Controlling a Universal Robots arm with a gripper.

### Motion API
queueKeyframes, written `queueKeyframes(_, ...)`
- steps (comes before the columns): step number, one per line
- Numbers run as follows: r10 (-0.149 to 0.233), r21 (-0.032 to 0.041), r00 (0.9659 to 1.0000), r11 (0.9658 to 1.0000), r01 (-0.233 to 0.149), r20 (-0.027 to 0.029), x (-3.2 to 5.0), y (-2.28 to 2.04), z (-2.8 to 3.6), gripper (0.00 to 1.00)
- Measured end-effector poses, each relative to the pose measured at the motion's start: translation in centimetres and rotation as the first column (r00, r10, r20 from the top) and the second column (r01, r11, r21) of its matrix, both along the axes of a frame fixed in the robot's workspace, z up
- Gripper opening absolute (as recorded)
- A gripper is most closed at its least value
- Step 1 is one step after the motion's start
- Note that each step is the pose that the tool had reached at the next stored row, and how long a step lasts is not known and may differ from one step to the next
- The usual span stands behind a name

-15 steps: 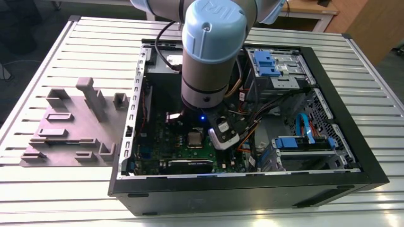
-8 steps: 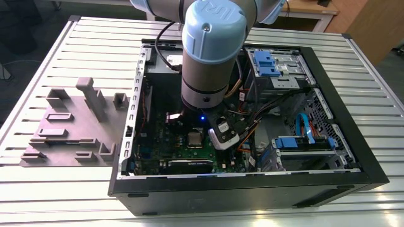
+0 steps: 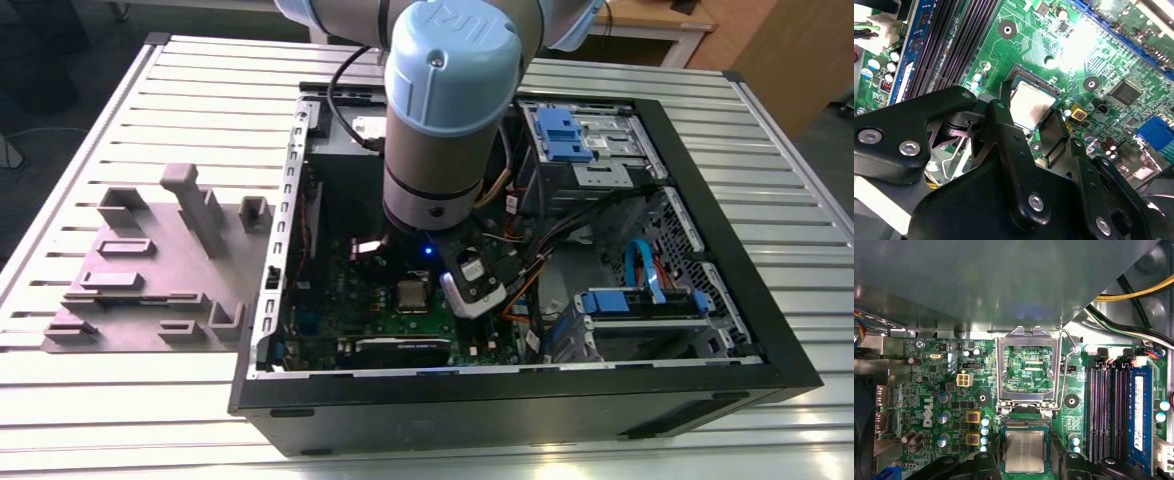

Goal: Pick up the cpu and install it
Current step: 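Place the cpu into insertion slot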

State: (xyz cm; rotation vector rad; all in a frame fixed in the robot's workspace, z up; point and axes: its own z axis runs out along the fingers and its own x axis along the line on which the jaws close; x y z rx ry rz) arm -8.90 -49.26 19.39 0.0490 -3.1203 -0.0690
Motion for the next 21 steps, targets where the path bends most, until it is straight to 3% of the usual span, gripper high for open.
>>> queueKeyframes(21,0.000,-0.0004,1.0000,1.0000,0.000,-0.0002,0.11,0.00,-0.46,0.47)
